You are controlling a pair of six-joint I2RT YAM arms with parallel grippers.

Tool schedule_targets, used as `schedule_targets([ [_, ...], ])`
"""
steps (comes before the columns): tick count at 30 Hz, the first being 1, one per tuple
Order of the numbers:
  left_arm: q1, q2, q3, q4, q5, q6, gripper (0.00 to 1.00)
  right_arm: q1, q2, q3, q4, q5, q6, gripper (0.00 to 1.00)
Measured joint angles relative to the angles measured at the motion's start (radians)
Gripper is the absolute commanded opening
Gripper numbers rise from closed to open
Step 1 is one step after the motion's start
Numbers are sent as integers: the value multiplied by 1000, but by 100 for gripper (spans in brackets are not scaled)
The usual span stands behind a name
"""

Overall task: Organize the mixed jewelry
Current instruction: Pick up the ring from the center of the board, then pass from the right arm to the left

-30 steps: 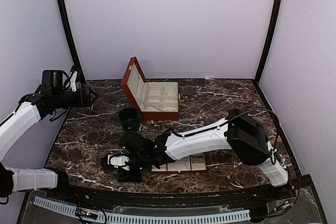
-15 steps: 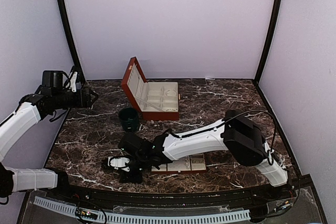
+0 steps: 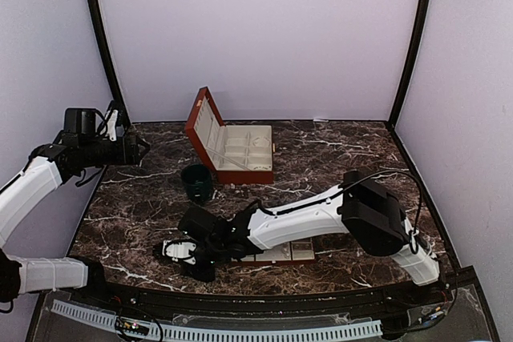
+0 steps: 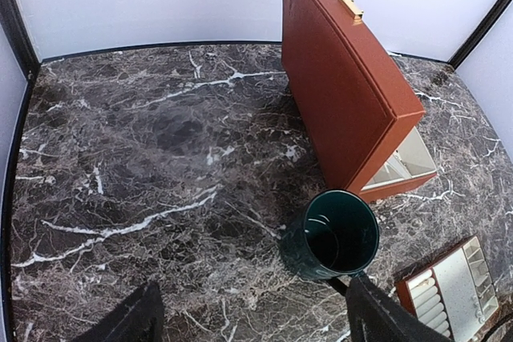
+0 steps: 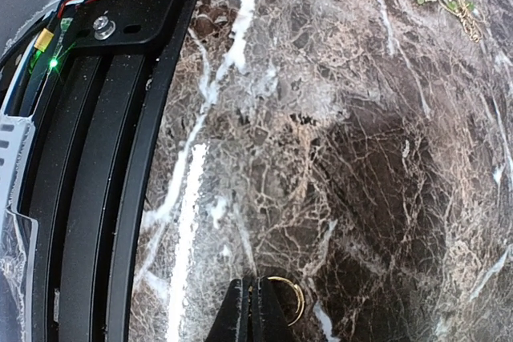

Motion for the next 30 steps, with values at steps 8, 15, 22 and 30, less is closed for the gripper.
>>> schedule_targets([
  [8,0,-51,-38,19,23,15,81,-27,-24,-38,23,-50,79,0],
  [15,-4,-123,-90,97,130,54,77,-204,-186,-153,120,-292,317,0],
  [22,-132,-166,-148,200,251,120,74,-367,-397,-286,224,-433,475,0],
  [30,-382,-130,-209,327,356,254,70,-451,-531,-410,151,-578,534,0],
])
